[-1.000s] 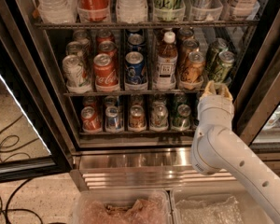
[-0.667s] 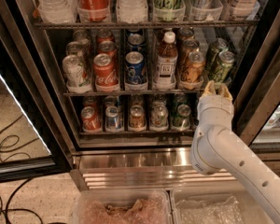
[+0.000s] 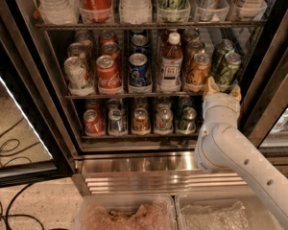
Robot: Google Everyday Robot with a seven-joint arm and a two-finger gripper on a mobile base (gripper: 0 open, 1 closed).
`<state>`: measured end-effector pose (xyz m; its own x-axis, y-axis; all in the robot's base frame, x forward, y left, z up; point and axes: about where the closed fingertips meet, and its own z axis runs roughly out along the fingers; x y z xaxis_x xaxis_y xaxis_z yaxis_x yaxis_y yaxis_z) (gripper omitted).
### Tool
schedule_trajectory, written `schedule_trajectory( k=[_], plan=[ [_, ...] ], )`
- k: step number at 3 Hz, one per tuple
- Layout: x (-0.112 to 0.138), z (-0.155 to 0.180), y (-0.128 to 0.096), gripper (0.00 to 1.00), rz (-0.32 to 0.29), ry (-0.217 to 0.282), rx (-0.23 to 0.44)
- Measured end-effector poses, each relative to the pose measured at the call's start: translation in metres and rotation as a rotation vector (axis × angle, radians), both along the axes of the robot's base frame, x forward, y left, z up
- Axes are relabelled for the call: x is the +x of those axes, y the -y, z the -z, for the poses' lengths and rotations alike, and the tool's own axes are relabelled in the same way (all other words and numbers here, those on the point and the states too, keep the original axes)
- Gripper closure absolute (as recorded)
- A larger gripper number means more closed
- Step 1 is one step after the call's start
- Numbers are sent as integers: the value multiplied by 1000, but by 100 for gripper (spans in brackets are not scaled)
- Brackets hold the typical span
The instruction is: Pick green can from middle shelf of fridge
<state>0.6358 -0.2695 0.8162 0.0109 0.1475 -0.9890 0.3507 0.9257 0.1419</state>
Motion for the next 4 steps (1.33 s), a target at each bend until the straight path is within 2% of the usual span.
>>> schedule_trajectory(
  k=[1, 2, 3, 4],
  plan=[
    [0, 0, 0, 27, 0, 0, 0],
    [0, 0, 0, 27, 0, 0, 0],
    [14, -8, -1, 28, 4, 23, -8],
    [16, -7, -7, 28, -6, 31, -14]
  ],
)
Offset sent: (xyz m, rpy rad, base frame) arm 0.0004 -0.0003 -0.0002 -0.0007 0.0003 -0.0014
